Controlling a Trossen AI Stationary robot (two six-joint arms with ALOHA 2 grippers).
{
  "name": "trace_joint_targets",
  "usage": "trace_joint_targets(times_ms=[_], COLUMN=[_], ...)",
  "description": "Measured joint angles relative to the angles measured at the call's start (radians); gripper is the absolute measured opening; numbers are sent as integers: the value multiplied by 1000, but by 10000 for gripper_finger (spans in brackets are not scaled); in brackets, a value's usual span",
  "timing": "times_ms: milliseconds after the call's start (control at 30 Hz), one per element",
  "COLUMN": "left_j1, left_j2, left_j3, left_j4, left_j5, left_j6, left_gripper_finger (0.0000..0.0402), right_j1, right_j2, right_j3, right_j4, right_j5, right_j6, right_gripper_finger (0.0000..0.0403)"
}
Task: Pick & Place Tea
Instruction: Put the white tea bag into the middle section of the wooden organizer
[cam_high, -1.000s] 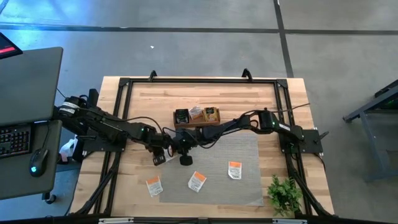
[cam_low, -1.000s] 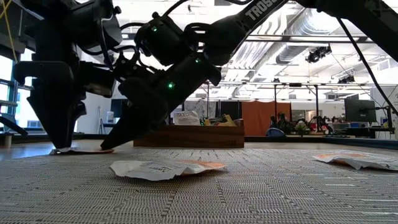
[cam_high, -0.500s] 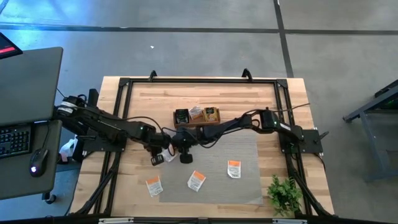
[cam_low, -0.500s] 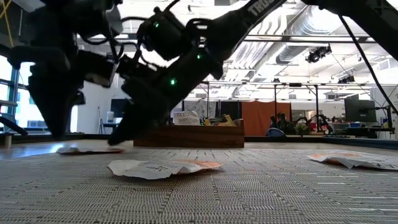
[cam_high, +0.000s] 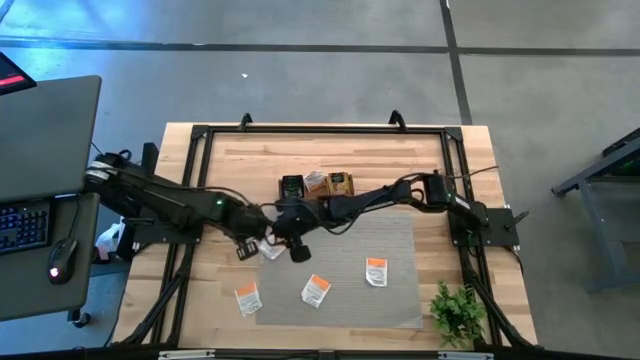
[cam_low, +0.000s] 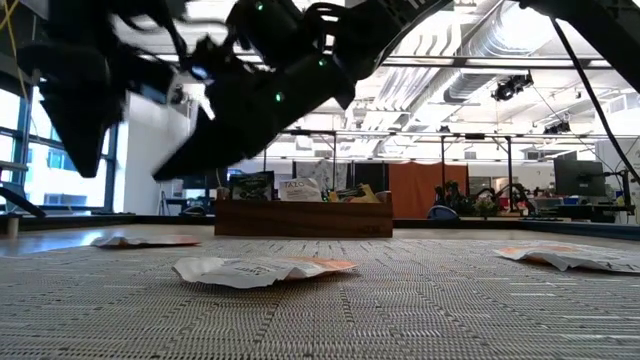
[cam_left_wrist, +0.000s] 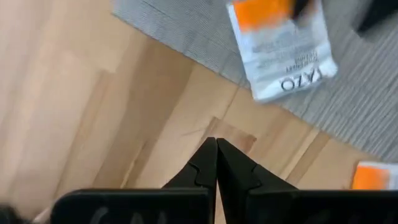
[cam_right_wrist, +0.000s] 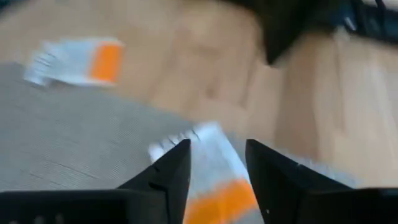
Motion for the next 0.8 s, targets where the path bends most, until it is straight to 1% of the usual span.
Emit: trace_joint_targets(times_ms=[67,100,233,333,400,600,800], left_j1=[-39,-65,-163,-215,-231,-231,-231], left_j2=[-46,-73,-206,-290,-329,-388,-393], left_j3=[3,1,2,2,1,1,1], left_j4=[-36,-69,-130,-139,-142,-147,-158], left_j5=[-55,-84,-225,-331,-372,-446,-457], left_j6=[-94,-143,-285,-328,-334,-327,-311], left_gripper_finger=[1,1,1,1,1,1,1], right_j1=[0,-1,-7,-17,-21,-33,-47], right_j2=[8,13,14,14,26,75,99], right_j3=[2,2,1,2,2,2,6], right_j4=[53,74,99,97,108,133,186], right_j5=[-65,-81,-99,-98,-97,-96,-95], right_j6=[-25,-31,-55,-49,-48,-39,-11], right_gripper_finger=[165,172,199,212,215,216,216])
